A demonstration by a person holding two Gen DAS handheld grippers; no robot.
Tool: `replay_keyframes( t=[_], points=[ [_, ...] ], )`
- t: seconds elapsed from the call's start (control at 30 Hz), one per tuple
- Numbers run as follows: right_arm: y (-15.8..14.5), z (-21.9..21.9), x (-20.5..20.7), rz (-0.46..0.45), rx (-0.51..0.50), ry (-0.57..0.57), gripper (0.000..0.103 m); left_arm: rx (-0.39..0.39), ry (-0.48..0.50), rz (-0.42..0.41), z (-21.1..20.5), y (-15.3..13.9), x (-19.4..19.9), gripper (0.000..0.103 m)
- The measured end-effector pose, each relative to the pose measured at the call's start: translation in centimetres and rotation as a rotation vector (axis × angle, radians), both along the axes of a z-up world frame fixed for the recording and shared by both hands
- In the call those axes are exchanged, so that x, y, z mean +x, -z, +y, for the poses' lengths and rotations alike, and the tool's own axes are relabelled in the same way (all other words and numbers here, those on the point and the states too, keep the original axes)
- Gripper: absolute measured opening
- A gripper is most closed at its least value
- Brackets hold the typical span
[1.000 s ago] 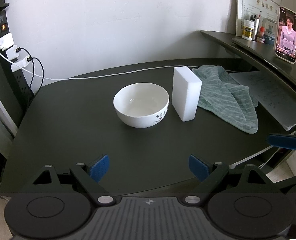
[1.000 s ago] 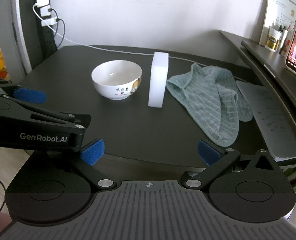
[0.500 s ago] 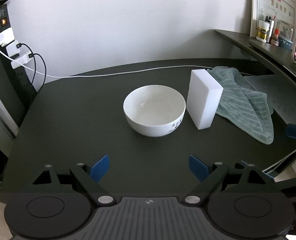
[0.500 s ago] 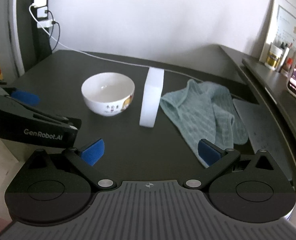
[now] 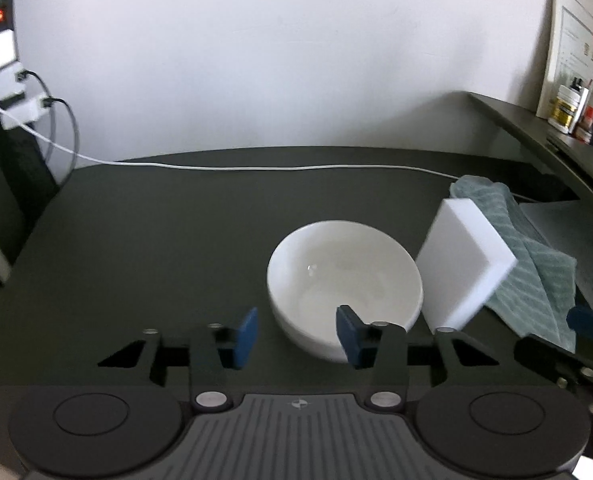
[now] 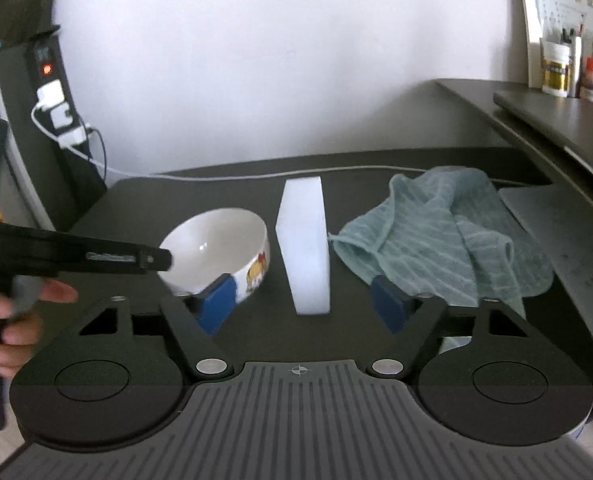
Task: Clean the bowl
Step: 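Grasp the white sponge with the right gripper while the left gripper grips the bowl rim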
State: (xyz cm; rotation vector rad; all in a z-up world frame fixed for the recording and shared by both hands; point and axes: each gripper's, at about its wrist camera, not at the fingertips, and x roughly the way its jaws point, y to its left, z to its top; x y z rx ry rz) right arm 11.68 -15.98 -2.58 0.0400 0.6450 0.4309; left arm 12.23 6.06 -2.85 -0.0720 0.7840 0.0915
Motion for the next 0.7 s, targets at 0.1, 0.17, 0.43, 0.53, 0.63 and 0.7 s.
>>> replay_keyframes(
  t=[0.1,0.17,0.43,0.53,0.63,0.7],
  points=[
    [0.0,0.8,1.4,-0.022,0.006,0.004,0.072,0.023,-0.006,0.024,-0.1,1.2,2.3,0.04],
    [0.0,1.6,2.2,-0.029,0.001,0.0,0.073,0.033,-0.005,0.036,-0.2,1.8,3.0,0.04],
    [2.1,4.4,6.0,-0.015,-0.049,0.024,0.058,0.06,-0.019,0.114,0.0,4.2,4.9,0.029],
    [3.2,4.9,6.9,0.013,-0.06,0.041,0.039,0.063,-0.012,0.111,0.0,4.3,4.9,0.029],
    [4.4,5.3,7.4,0.023,-0.101,0.056,0.03,0.062,-0.002,0.115,0.2,4.1,4.8,0.022],
    [4.2,5.1,7.2,0.011,-0.103,0.055,0.03,0.045,0.022,0.121,0.4,3.9,4.2,0.02]
  ],
)
